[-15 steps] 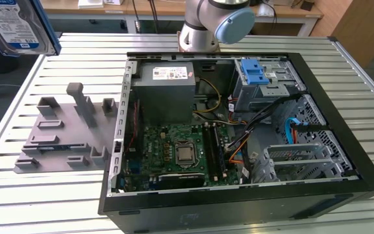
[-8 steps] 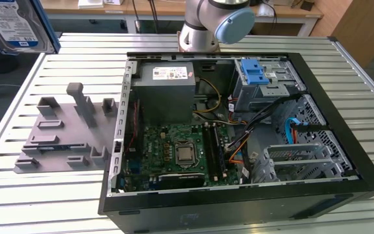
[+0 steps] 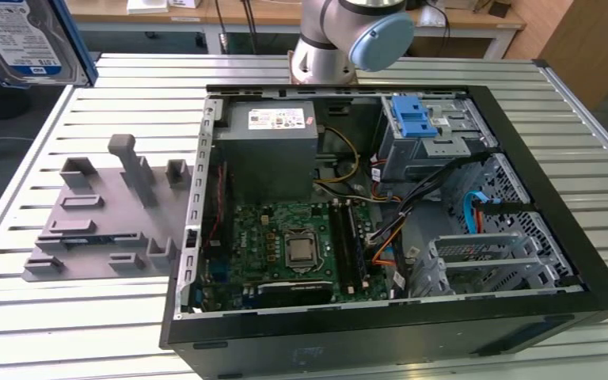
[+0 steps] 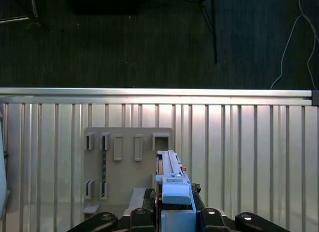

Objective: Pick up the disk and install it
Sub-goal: 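Pick up the disk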

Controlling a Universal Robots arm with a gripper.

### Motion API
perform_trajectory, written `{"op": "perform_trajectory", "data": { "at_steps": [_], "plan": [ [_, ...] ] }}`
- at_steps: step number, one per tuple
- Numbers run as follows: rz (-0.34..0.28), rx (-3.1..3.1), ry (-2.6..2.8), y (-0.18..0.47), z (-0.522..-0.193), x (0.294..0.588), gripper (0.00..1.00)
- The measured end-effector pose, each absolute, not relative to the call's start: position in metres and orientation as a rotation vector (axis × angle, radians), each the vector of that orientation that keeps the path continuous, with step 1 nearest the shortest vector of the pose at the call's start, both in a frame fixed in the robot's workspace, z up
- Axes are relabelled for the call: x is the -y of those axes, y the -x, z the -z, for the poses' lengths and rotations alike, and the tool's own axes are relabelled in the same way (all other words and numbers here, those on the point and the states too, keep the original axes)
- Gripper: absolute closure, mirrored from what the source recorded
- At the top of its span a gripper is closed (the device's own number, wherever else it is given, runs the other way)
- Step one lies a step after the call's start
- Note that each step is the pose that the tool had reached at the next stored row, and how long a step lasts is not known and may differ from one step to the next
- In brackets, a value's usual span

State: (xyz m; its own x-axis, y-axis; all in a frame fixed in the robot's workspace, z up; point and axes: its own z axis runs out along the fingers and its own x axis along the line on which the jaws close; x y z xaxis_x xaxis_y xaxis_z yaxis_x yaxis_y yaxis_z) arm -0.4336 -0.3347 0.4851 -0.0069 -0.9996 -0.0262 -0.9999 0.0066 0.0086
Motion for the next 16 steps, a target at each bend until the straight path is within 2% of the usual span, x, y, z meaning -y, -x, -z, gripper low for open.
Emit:
{"op": "perform_trajectory", "data": {
  "at_steps": [16],
  "plan": [
    [-0.039, -2.22, 2.205, 0.423, -0.485, 0.341, 0.64]
  ]
}}
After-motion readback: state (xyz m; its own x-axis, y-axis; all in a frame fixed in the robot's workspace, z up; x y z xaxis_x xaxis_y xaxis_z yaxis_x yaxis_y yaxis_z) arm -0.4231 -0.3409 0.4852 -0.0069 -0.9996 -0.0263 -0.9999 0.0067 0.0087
